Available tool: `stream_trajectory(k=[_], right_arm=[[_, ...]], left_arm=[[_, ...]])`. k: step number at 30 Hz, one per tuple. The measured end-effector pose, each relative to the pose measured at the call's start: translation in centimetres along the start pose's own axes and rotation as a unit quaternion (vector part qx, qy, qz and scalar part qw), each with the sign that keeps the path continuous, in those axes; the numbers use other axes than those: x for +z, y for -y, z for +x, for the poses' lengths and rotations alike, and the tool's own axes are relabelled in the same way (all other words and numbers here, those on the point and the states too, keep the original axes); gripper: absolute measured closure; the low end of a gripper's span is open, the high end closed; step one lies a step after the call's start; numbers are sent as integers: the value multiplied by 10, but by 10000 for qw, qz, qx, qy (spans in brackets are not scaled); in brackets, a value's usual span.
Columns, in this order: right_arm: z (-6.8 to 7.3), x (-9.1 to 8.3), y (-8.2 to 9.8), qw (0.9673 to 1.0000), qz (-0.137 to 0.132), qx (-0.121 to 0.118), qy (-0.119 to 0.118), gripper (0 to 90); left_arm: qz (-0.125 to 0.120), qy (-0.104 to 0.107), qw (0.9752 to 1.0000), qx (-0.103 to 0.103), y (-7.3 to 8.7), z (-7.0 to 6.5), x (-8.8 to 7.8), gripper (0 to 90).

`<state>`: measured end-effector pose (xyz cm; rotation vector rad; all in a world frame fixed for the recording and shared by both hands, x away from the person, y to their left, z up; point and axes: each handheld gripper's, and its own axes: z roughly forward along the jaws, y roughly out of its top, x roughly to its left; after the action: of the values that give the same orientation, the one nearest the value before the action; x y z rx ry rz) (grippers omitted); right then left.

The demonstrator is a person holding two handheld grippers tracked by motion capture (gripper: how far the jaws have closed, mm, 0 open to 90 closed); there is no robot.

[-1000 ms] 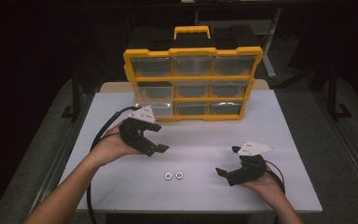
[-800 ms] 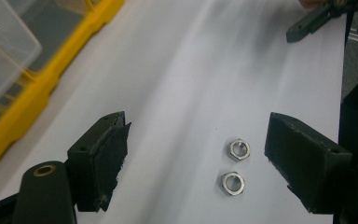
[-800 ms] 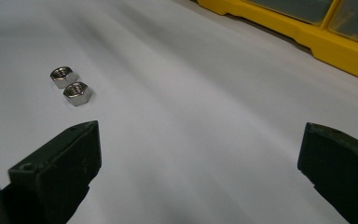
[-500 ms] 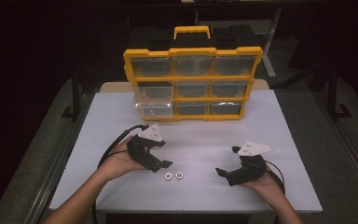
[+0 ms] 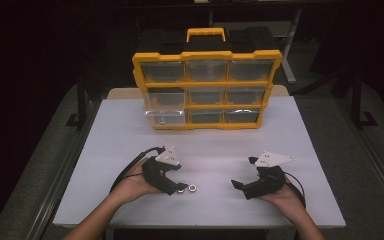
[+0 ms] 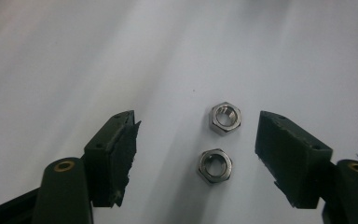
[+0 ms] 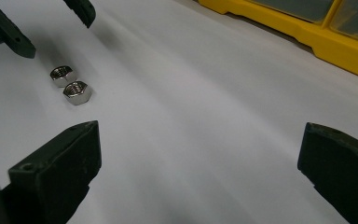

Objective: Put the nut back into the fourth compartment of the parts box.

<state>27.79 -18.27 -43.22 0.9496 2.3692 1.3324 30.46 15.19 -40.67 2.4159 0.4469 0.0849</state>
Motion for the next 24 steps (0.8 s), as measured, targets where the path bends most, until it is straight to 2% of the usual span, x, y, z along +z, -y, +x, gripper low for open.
stream_trajectory(k=[1, 2, 4, 5, 7, 8, 9, 10, 11, 12, 16, 17, 19, 21, 24], right_arm=[[0, 0, 0, 10000, -3, -1, -1, 0], [0, 0, 0, 10000, -5, 0, -1, 0], [0, 0, 0, 10000, -7, 1, -2, 0], [0, 0, 0, 10000, -8, -1, 0, 0], [0, 0, 0, 10000, -6, -3, 0, 0], [0, 0, 0, 10000, -5, -2, 0, 0], [0, 0, 0, 10000, -6, -2, 0, 0], [0, 0, 0, 10000, -7, 1, -1, 0], [0, 0, 0, 10000, -6, 1, 0, 0], [0, 0, 0, 10000, -6, -2, 0, 0], [-1, 0, 0, 10000, -7, -3, 1, 0], [-1, 0, 0, 10000, -8, -9, 0, 0], [-1, 0, 0, 10000, -3, -12, 0, 0], [-1, 0, 0, 10000, -2, -14, -2, 0], [0, 0, 0, 10000, 2, -5, 1, 0]], left_arm=[[18, 13, 10000, 33, 1, 0, 1, 314], [-20, 29, 10000, -24, 3, -1, 3, 326], [39, 75, 10000, 52, 5, -1, 5, 347], [-6, 68, 10000, -9, 7, -3, 8, 363], [50, 116, 9999, 54, 9, -3, 10, 389], [11, 128, 9999, 7, 10, -5, 12, 402], [89, 153, 9998, 95, 11, -4, 13, 419], [48, 172, 9998, 21, 11, -6, 14, 431], [71, 196, 9998, 35, 12, -6, 15, 443], [127, 205, 9997, 91, 12, -6, 15, 457], [103, 237, 9996, 70, 15, -8, 18, 516], [173, 230, 9995, 151, 15, -7, 18, 529], [169, 250, 9995, 100, 16, -9, 19, 556], [246, 251, 9992, 188, 17, -9, 20, 575], [239, 227, 9993, 169, 17, -10, 22, 606]])
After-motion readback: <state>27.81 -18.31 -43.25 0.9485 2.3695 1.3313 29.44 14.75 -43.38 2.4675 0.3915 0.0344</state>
